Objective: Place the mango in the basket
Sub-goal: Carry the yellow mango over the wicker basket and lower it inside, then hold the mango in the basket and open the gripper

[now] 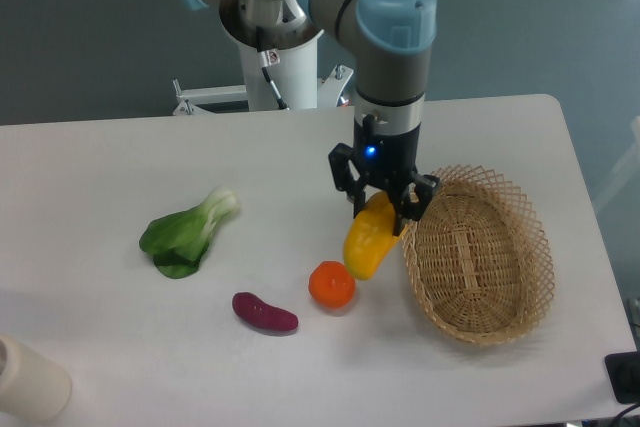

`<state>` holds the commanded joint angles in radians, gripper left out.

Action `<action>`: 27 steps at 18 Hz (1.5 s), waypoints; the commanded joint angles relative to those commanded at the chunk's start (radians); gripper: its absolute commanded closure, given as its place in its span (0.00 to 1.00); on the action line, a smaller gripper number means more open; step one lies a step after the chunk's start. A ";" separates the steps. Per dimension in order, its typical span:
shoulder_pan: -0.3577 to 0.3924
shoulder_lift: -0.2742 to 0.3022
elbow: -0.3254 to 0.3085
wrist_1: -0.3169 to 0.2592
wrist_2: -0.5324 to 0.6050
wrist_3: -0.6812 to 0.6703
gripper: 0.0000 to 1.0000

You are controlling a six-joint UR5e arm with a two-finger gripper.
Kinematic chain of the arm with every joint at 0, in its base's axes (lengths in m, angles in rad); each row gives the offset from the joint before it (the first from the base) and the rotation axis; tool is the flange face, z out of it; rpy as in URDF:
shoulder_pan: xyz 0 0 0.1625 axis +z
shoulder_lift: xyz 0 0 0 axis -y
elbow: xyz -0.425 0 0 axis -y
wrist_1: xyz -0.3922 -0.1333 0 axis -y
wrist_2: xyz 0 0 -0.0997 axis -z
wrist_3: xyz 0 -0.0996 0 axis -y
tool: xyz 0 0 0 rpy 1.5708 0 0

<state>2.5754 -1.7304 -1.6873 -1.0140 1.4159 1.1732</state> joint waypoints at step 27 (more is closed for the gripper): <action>0.181 -0.166 -0.137 0.115 0.017 0.215 0.44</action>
<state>2.7566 -1.8959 -1.8239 -0.8989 1.4327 1.3883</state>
